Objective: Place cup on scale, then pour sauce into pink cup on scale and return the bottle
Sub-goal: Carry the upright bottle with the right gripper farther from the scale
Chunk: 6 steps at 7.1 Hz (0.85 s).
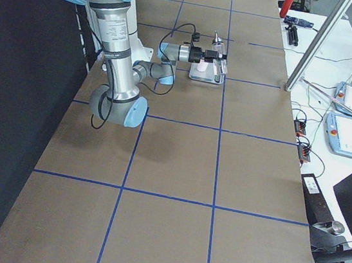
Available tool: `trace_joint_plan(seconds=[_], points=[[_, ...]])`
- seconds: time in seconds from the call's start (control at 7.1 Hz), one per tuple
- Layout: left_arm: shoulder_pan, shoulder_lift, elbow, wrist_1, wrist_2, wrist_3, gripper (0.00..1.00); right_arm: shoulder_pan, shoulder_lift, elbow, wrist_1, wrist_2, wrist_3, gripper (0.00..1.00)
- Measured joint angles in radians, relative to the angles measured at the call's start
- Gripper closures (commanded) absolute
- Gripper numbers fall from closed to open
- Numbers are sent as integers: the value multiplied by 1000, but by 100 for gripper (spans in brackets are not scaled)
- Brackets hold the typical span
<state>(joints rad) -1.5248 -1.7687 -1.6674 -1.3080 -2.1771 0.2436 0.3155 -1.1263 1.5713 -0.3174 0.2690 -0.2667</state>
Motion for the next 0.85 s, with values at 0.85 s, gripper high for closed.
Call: trace_joint_plan(seconds=[0.85], points=[[0, 1, -10, 3, -2, -1, 0, 144, -128, 116, -82, 297, 6, 100]])
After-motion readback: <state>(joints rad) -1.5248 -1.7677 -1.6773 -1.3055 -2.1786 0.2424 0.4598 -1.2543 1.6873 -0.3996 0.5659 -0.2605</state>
